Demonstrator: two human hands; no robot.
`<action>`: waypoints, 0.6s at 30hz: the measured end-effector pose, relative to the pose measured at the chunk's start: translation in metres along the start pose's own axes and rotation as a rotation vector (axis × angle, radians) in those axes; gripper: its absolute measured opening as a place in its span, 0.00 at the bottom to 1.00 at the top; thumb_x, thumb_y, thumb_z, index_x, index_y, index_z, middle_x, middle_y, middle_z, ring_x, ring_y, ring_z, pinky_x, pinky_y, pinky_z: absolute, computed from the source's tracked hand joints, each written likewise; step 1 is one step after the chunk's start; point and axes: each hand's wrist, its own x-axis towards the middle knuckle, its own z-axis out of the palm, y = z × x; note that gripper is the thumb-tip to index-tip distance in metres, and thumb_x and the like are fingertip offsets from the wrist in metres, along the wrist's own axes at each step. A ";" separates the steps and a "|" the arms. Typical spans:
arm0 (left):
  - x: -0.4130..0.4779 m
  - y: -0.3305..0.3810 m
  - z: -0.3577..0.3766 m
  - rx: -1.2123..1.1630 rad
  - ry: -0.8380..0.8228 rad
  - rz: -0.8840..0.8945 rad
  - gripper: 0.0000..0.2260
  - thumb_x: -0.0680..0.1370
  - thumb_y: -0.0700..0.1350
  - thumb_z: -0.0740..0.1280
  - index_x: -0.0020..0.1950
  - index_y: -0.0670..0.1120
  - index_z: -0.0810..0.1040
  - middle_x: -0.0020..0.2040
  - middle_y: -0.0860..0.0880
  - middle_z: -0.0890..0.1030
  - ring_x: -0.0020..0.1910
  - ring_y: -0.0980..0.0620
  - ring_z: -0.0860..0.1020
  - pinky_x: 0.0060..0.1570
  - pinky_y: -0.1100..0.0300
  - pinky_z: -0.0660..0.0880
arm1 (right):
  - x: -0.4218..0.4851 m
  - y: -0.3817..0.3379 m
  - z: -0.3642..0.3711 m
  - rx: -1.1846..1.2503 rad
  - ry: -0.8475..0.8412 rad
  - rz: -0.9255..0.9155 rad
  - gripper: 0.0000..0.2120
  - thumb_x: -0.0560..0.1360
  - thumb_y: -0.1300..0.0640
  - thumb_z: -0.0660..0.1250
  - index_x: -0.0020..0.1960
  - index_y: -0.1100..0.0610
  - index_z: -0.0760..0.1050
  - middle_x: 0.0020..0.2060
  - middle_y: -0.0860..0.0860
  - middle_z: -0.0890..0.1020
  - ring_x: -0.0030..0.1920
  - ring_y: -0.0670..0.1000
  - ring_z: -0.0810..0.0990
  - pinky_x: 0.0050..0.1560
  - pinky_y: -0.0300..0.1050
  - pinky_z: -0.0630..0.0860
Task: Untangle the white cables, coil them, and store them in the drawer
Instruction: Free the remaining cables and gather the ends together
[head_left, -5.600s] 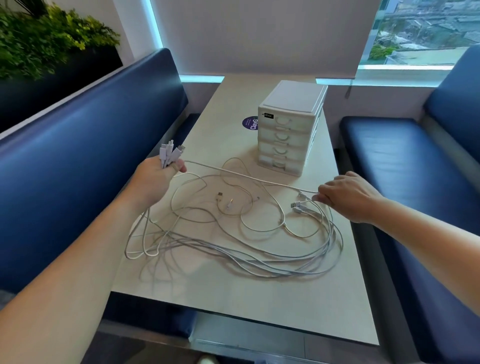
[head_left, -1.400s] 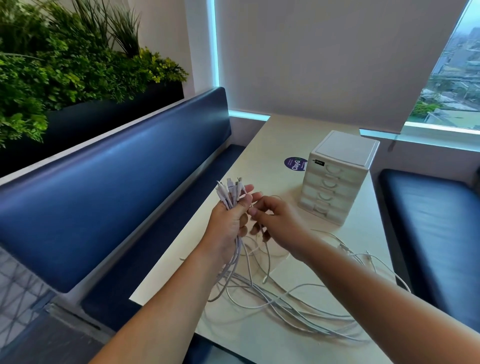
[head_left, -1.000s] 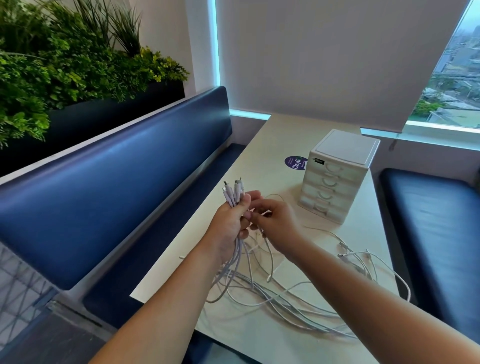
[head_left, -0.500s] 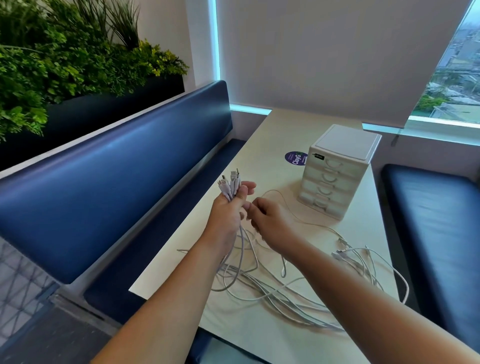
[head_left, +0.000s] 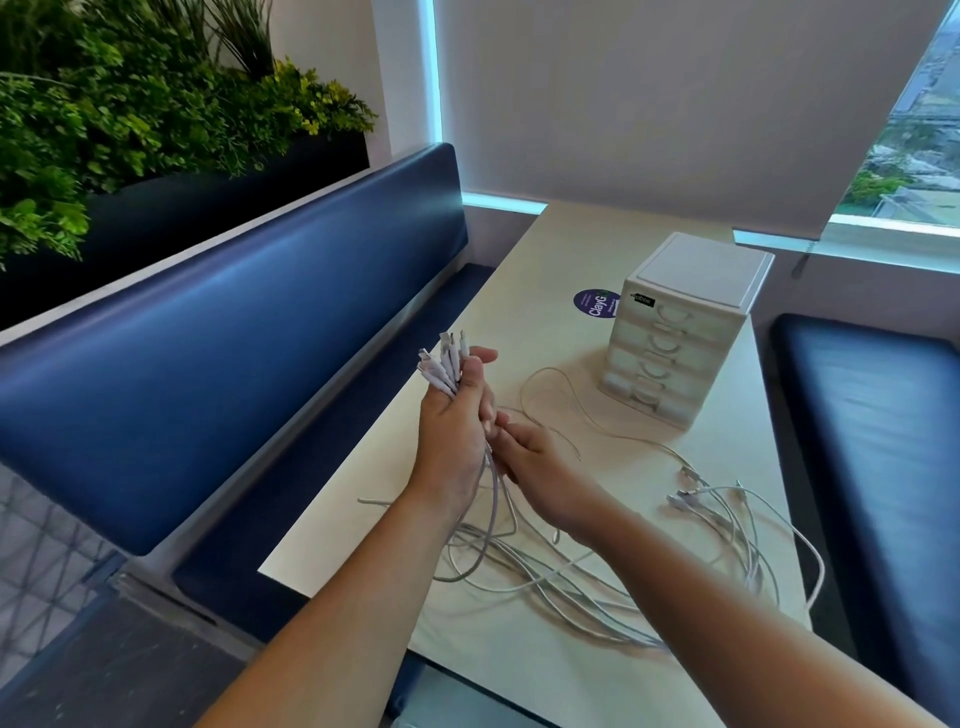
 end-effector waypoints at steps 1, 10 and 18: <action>0.001 0.001 0.000 -0.023 -0.002 0.000 0.09 0.85 0.46 0.57 0.51 0.50 0.76 0.32 0.52 0.72 0.32 0.55 0.69 0.37 0.61 0.71 | -0.001 0.000 -0.001 -0.021 0.001 0.003 0.18 0.82 0.57 0.55 0.34 0.57 0.66 0.27 0.46 0.64 0.24 0.40 0.63 0.29 0.31 0.62; 0.012 0.005 -0.005 -0.060 -0.037 0.021 0.07 0.84 0.45 0.57 0.52 0.48 0.75 0.31 0.51 0.69 0.26 0.57 0.63 0.26 0.63 0.62 | 0.003 0.010 -0.007 -0.223 -0.023 0.005 0.20 0.81 0.45 0.55 0.33 0.51 0.70 0.22 0.42 0.67 0.27 0.42 0.64 0.35 0.42 0.64; 0.017 0.017 0.003 0.050 0.139 0.171 0.09 0.85 0.45 0.56 0.50 0.49 0.74 0.32 0.51 0.67 0.28 0.58 0.61 0.28 0.64 0.59 | 0.002 -0.001 -0.009 -0.472 0.034 -0.064 0.19 0.82 0.46 0.53 0.36 0.53 0.70 0.31 0.51 0.73 0.33 0.50 0.71 0.38 0.47 0.68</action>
